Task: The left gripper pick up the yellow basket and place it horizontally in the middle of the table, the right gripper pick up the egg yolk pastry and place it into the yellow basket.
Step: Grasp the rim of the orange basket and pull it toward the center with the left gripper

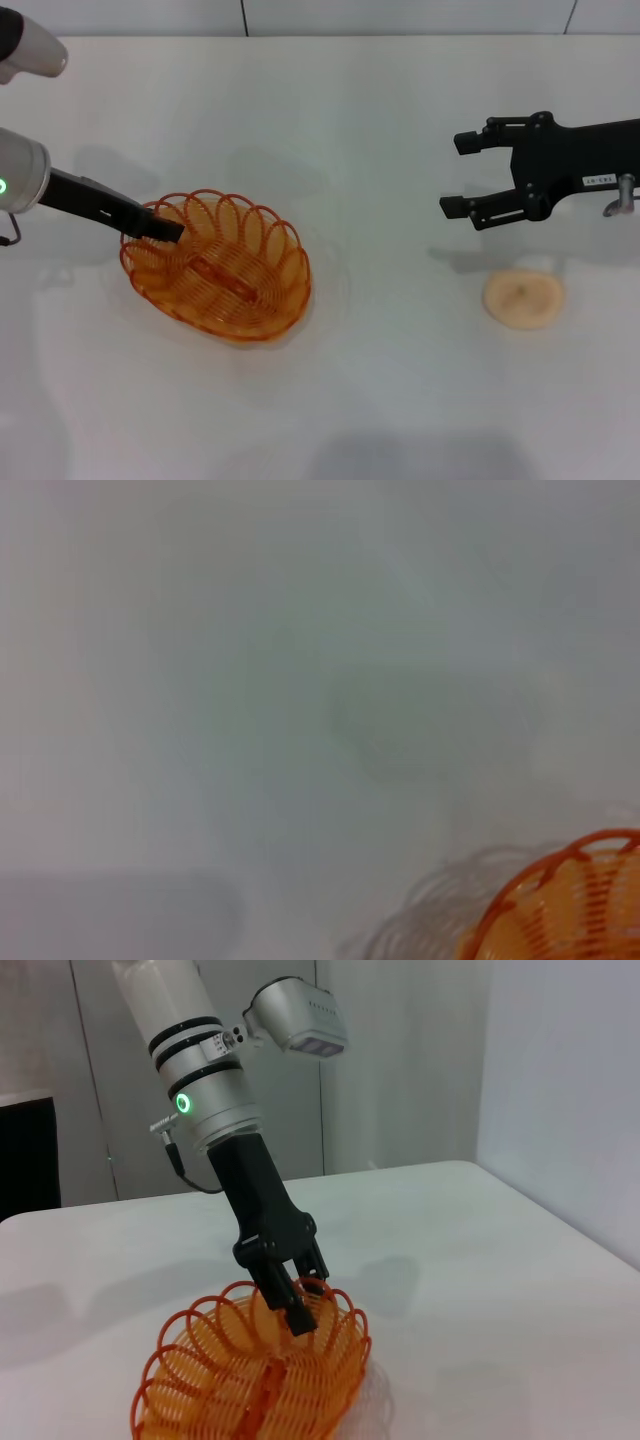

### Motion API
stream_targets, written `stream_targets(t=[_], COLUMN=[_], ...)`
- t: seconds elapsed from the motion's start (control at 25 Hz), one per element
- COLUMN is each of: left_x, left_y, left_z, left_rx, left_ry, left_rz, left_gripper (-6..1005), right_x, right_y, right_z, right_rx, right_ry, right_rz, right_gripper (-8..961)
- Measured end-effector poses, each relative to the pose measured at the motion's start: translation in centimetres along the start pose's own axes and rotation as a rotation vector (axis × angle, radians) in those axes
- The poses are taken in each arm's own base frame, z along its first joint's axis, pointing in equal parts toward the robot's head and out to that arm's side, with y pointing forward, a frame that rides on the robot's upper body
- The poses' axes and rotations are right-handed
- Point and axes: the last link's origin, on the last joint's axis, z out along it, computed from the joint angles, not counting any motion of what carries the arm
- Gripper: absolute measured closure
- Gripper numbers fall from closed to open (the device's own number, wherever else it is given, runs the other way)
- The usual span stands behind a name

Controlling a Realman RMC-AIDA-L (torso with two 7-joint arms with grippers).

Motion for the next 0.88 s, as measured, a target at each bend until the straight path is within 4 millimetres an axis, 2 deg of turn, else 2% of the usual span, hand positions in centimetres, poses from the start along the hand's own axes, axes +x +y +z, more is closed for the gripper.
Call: stream_targets(t=[0.32, 0.64, 0.88], left_x=[0.0, -0.1, -0.1], left_y=[0.4, 1.0, 1.9], left_z=[0.3, 0.4, -1.1], left_rx=[-0.015, -0.047, -0.1], left_ry=[0.013, 0.027, 0.084], left_rz=[-0.006, -0.028, -0.128], left_gripper=[821, 878, 900], right_x=[0.3, 0.3, 0.0], right_y=[0.1, 0.1, 0.0], right_z=[-0.2, -0.2, -0.3], right_rx=[0.004, 0.007, 0.011], right_ry=[-0.003, -0.007, -0.017], right_rz=[0.009, 0.011, 0.007], right_gripper=[97, 97, 96])
